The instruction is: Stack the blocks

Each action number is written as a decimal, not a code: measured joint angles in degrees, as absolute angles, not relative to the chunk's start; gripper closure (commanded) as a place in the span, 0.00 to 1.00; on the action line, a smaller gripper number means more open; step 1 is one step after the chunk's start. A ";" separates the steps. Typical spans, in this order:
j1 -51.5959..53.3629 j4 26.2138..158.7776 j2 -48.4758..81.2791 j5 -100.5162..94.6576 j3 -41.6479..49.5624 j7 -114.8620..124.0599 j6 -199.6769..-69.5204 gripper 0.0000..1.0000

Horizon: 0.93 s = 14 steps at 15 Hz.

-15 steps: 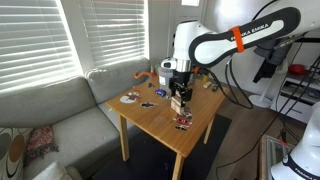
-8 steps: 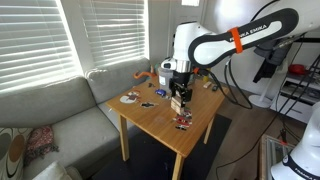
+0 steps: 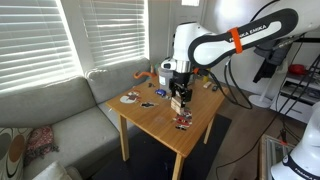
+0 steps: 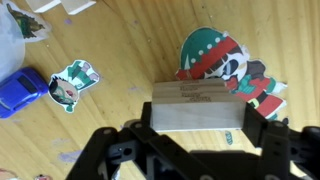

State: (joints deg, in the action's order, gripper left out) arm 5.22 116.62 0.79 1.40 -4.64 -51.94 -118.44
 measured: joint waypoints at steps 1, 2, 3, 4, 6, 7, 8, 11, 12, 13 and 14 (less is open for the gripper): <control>5.22 116.62 0.82 1.39 -4.64 -51.94 -118.44 0.08; 5.22 116.62 0.85 1.39 -4.64 -51.94 -118.44 0.03; 5.22 116.62 0.87 1.39 -4.64 -51.94 -118.44 0.00; 5.22 116.62 0.87 1.39 -4.64 -51.91 -118.44 0.00; 5.22 116.62 0.87 1.38 -4.64 -51.82 -118.44 0.00; 5.22 116.62 0.87 1.31 -4.64 -51.74 -118.44 0.00; 5.23 116.62 0.87 1.19 -4.64 -51.64 -118.44 0.00; 5.25 116.60 0.73 0.91 -4.67 -51.24 -118.44 0.00; 5.25 116.59 0.57 0.93 -4.68 -50.83 -118.44 0.00; 5.25 116.57 0.31 1.05 -4.68 -49.87 -118.33 0.00; 5.25 116.55 -0.10 1.32 -4.68 -48.56 -118.22 0.00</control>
